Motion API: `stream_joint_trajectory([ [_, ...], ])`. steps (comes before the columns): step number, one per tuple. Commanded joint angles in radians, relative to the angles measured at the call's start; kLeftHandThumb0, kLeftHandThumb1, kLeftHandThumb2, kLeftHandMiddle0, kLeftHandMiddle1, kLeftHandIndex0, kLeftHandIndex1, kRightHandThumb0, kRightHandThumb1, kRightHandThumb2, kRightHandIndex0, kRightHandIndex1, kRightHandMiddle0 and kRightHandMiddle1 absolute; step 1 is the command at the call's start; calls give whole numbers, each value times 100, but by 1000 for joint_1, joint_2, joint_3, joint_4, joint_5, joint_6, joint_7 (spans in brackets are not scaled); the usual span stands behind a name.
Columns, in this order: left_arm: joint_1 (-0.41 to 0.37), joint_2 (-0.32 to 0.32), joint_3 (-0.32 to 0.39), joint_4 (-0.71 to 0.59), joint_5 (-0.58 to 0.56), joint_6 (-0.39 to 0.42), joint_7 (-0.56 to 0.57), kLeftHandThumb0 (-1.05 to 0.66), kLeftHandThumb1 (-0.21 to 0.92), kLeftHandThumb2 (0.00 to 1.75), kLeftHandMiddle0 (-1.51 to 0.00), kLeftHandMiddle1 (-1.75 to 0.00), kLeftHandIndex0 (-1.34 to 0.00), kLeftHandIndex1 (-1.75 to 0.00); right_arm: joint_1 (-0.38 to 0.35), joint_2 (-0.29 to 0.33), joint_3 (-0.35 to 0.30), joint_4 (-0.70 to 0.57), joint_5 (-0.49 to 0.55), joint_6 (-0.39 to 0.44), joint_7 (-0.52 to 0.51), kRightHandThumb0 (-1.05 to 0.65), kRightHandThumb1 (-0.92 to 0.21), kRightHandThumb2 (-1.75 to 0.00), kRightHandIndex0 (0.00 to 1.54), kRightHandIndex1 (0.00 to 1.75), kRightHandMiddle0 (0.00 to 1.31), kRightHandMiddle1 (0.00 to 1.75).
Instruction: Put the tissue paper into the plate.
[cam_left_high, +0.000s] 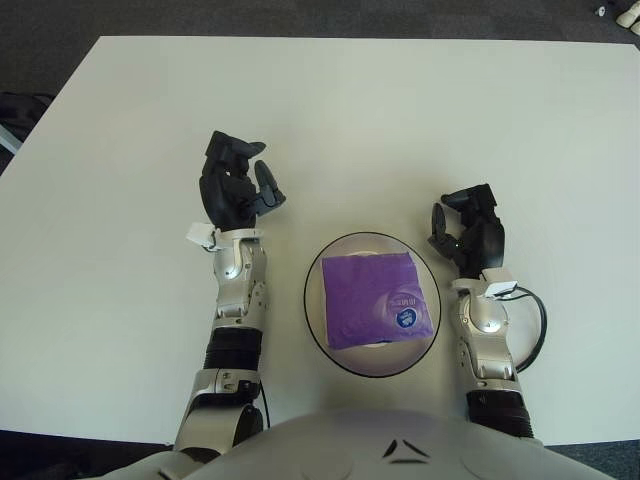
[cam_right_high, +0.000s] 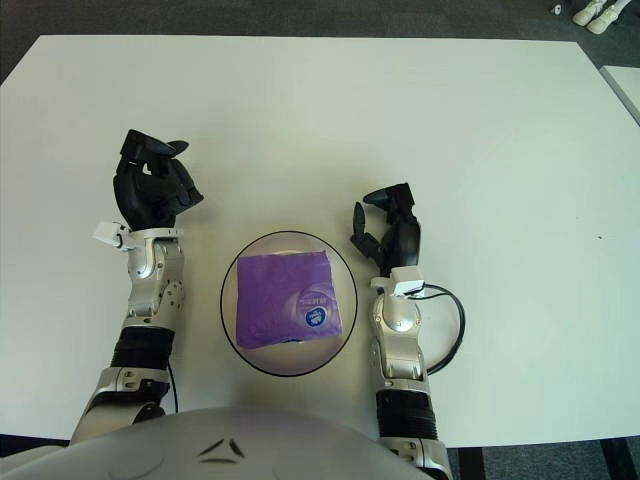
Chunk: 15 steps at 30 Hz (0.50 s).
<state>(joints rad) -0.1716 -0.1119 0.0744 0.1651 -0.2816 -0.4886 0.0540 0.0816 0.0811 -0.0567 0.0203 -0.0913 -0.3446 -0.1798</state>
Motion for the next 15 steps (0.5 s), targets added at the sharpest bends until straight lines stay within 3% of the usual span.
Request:
stream_joint_trajectory([
  [1, 55, 2, -14, -6, 27, 71, -15, -52, 22, 144, -118, -175, -69, -175, 46, 6, -5, 33, 7, 39, -6, -39, -67, -88, 59, 137, 35, 175],
  [15, 137, 51, -27, -95, 84, 258, -45, -54, 19, 148, -123, -175, -72, -175, 53, 5, -1, 33, -7, 19, -13, -38, -70, -83, 60, 136, 32, 175],
])
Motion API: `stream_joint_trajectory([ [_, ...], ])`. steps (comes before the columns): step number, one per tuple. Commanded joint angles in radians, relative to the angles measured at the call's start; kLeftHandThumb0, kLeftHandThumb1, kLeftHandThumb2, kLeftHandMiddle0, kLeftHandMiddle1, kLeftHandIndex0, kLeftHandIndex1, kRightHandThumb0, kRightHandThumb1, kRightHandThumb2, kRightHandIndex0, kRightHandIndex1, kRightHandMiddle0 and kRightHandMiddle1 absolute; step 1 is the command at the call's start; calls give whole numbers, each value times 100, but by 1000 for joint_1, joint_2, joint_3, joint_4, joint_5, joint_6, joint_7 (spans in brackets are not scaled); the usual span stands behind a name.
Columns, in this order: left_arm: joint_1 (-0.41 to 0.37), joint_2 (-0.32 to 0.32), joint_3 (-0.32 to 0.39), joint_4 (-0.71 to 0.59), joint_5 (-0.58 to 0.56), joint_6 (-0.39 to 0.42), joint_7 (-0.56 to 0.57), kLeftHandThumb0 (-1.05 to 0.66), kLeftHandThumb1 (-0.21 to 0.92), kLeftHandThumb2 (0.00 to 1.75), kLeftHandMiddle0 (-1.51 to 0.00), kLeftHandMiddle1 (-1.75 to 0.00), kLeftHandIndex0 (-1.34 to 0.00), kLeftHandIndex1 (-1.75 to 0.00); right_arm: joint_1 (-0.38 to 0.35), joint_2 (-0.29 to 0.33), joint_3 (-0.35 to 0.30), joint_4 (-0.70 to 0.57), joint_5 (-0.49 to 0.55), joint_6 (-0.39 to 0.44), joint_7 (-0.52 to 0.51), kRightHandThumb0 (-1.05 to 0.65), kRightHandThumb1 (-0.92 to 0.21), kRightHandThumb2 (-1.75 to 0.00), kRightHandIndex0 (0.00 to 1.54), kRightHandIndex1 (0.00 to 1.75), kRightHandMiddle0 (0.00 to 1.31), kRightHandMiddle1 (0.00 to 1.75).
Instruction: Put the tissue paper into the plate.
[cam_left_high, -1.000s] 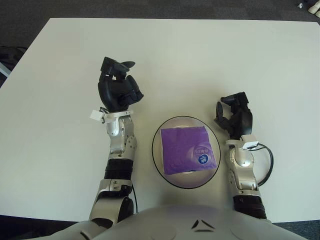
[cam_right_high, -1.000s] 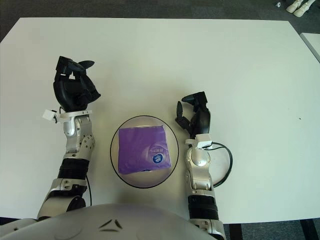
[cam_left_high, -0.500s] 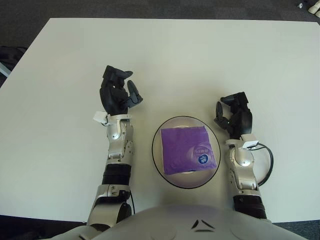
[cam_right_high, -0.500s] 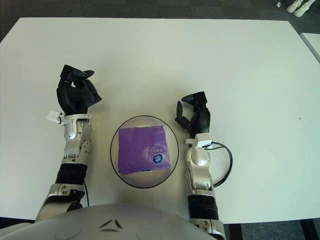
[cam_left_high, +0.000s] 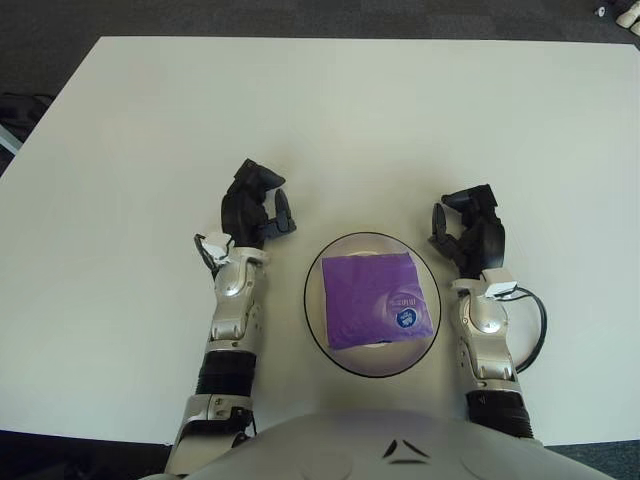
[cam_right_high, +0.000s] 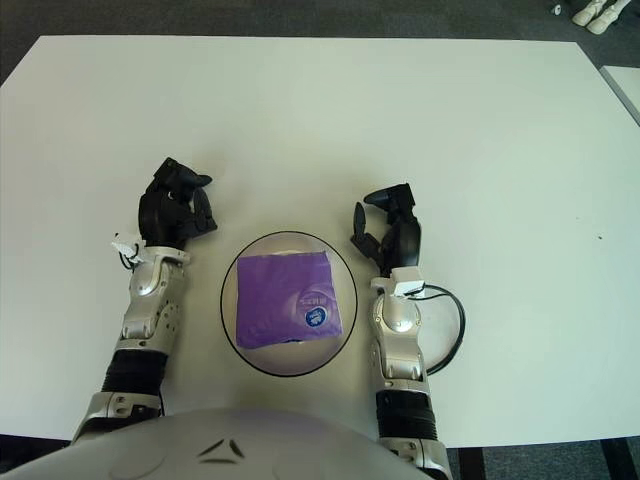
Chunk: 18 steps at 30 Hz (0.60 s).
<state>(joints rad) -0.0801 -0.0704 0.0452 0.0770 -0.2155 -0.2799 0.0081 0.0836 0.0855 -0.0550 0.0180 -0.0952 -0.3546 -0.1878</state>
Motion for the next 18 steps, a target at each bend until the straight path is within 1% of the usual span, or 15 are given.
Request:
stream_joint_trajectory([
  [1, 52, 14, 0, -10, 27, 59, 2, -54, 19, 148, -122, -175, -72, -175, 51, 1, -2, 35, -4, 30, -6, -38, -70, -83, 60, 136, 32, 175],
  [7, 86, 26, -9, -13, 84, 96, 10, -53, 21, 146, -119, -175, -70, -175, 54, -1, 0, 33, 0, 28, -2, -38, -71, -82, 60, 136, 32, 175],
  [13, 97, 42, -3, 24, 99, 75, -16, -51, 25, 141, -114, -175, -67, -175, 49, -2, -1, 46, 14, 3, 8, -38, -71, -82, 60, 136, 32, 175],
  [18, 101, 49, -5, 37, 116, 88, -19, -49, 29, 135, -110, -175, -63, -175, 48, -3, -1, 47, 15, 3, 11, -37, -74, -78, 58, 135, 30, 175],
])
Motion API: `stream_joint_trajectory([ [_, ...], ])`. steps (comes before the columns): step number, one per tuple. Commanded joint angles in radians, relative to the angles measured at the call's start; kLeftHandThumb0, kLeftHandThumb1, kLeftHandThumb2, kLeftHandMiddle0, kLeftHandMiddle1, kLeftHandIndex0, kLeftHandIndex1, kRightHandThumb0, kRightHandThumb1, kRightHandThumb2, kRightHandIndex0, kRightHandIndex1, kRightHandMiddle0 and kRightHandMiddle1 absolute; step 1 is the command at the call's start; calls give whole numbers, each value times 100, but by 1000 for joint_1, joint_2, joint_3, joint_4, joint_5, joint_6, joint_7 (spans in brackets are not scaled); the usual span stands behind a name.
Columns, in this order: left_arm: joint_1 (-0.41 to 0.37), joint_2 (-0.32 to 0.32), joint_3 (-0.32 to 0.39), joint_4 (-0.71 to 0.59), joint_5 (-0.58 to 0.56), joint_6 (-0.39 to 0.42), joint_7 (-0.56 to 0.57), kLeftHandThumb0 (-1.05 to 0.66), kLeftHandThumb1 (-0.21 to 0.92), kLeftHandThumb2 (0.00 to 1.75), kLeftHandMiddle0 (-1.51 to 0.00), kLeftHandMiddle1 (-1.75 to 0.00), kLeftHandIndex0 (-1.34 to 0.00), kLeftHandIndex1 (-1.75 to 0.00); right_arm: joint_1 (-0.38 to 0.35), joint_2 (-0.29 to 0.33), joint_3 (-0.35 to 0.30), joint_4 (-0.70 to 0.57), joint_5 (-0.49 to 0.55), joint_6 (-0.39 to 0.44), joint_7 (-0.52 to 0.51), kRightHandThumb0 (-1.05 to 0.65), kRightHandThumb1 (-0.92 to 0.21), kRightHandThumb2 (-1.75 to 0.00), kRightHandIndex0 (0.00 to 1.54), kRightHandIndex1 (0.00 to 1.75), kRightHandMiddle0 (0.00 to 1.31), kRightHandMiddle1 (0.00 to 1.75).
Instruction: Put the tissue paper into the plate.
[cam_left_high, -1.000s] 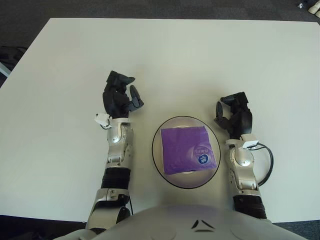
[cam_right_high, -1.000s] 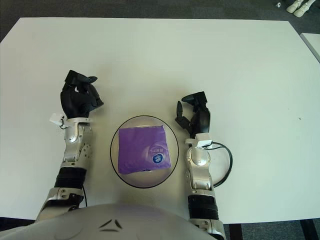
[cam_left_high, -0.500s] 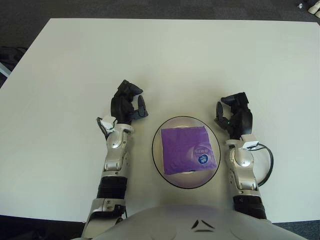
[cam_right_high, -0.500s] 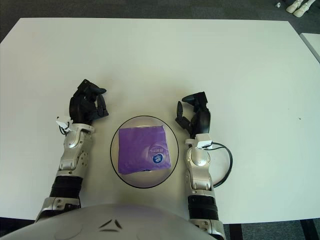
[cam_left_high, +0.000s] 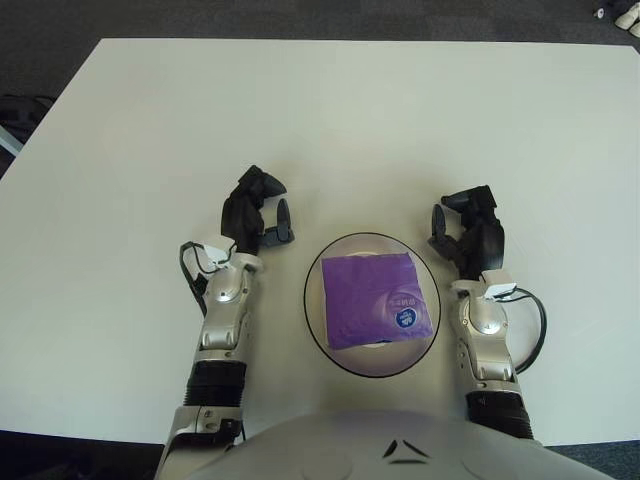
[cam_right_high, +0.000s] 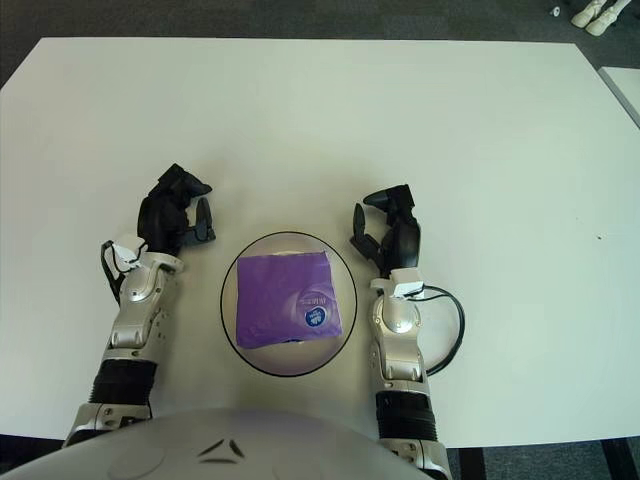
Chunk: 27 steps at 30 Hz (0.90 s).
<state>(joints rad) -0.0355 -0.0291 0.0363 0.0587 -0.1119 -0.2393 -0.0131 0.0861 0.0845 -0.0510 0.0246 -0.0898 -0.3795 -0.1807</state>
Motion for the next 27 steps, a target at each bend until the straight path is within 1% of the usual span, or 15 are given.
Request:
stream_joint_trajectory([
  [1, 56, 8, 4, 57, 16, 47, 3, -49, 30, 135, -110, -175, -63, -175, 46, -2, -5, 40, 10, 29, 4, -37, -74, -78, 58, 135, 29, 175],
  [7, 60, 7, -1, 64, 45, 43, 11, -47, 34, 129, -106, -175, -59, -175, 44, 0, -6, 43, 11, 14, 5, -37, -77, -74, 58, 135, 28, 175],
  [17, 65, -3, -3, 86, 80, 23, 27, -45, 40, 122, -100, -175, -54, -175, 40, -3, -5, 60, 23, -22, 22, -36, -78, -73, 58, 136, 27, 175],
  [21, 62, 1, 3, 122, 82, -9, 18, -45, 42, 120, -99, -175, -53, -175, 40, -4, -7, 65, 24, -28, 25, -36, -78, -74, 57, 136, 27, 175],
  [27, 59, 2, 8, 149, 77, -27, 12, -44, 43, 118, -98, -175, -52, -175, 43, -4, -7, 64, 24, -31, 27, -36, -80, -71, 55, 135, 26, 175],
])
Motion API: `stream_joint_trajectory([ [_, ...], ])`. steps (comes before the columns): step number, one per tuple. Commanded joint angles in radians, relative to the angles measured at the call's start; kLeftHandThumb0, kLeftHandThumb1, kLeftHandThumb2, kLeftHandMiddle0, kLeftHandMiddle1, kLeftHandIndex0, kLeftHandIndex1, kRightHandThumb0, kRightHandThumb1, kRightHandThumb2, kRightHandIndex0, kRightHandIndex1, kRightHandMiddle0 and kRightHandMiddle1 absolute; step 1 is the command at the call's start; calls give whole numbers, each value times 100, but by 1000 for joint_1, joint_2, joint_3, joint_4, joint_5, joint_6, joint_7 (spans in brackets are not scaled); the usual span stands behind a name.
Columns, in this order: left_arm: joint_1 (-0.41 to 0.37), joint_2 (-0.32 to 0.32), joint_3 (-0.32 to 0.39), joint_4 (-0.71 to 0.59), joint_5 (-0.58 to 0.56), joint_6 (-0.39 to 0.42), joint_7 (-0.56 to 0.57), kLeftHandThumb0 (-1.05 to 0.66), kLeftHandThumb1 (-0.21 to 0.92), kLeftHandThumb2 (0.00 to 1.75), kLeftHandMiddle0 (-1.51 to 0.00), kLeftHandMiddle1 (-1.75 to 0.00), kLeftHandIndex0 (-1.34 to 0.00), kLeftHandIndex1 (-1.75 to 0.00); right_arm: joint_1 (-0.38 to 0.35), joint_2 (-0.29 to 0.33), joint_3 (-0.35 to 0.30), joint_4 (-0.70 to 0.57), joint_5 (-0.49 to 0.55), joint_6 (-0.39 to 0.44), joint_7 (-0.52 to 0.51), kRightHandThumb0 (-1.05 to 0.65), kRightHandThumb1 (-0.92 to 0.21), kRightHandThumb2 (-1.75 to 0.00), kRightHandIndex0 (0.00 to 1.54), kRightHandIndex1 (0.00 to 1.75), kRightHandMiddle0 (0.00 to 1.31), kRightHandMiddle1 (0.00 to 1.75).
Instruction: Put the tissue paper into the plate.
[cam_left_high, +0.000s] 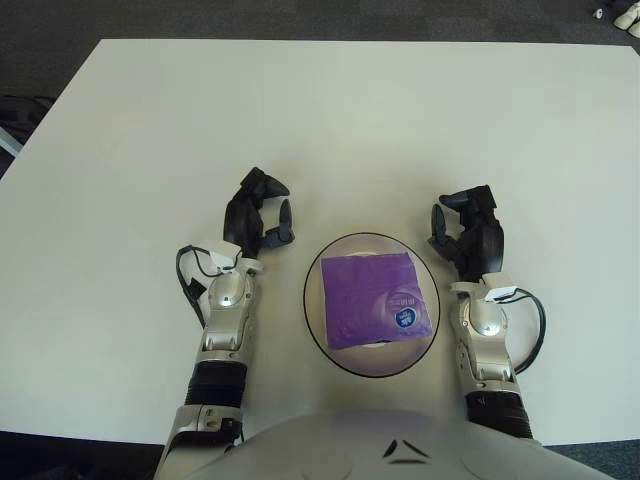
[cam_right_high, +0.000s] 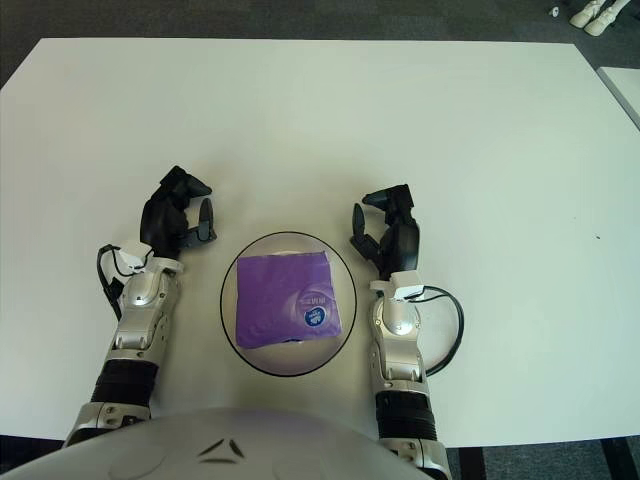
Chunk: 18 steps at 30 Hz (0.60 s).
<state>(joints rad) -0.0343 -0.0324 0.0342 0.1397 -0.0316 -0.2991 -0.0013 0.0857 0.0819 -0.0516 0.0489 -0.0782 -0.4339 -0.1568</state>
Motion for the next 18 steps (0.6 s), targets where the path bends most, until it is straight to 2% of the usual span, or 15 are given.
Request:
stream_joint_trajectory([
  [1, 57, 5, 11, 70, -4, 31, 0, -44, 43, 118, -98, -175, -52, -175, 44, -2, -6, 39, 13, 23, 4, -36, -80, -70, 55, 135, 26, 175],
  [18, 65, 7, 20, 79, -3, 69, 8, -44, 42, 120, -98, -175, -52, -175, 48, -1, -4, 37, 16, 17, 1, -36, -80, -70, 57, 136, 26, 175],
])
